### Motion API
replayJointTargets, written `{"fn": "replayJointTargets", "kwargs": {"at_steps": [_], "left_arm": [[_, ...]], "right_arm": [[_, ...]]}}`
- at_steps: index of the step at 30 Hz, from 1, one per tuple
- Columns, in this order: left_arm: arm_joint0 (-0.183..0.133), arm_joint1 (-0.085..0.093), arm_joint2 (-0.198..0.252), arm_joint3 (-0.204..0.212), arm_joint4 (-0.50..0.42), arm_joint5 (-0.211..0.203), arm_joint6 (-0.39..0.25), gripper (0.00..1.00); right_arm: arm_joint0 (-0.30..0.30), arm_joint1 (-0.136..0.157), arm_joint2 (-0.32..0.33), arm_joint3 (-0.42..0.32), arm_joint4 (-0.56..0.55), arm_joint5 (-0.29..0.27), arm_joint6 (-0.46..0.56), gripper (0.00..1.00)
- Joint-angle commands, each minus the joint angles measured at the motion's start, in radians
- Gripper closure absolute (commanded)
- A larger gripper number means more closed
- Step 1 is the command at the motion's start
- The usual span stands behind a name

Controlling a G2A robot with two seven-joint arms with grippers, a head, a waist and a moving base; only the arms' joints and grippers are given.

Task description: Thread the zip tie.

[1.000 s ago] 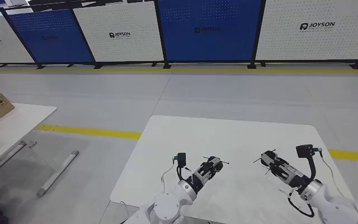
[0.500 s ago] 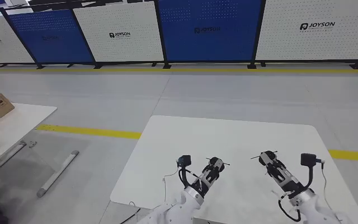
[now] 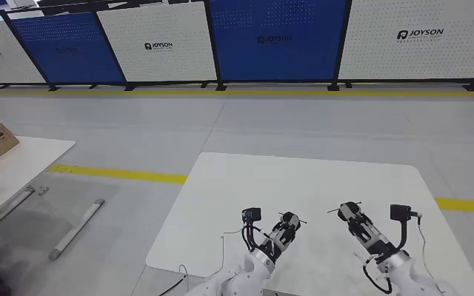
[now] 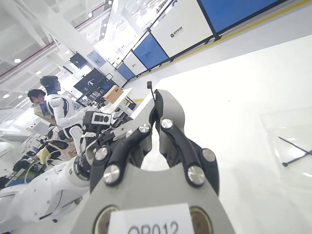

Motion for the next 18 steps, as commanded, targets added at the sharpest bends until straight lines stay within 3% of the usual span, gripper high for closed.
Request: {"fn": "replayJointTargets", "kwargs": {"at_steps": [1,7,18], "left_arm": [[0.002,-0.005,0.000,-0.001,-0.001,-0.014,0.038,1.00],[-0.015,-0.024,0.029,0.032,0.042,-0.013,0.103,1.00],[-0.015,-0.024,0.029,0.032,0.042,-0.013,0.103,1.00]], "right_arm": [[-0.003,-0.006,-0.022,0.007,-0.022,0.005,-0.036,1.00],[0.000,-0.031,-0.105,0.035,-0.088,0.019,-0.146,1.00],[-0.005,-0.039,-0.111,0.038,-0.065,0.018,-0.177,1.00]]}}
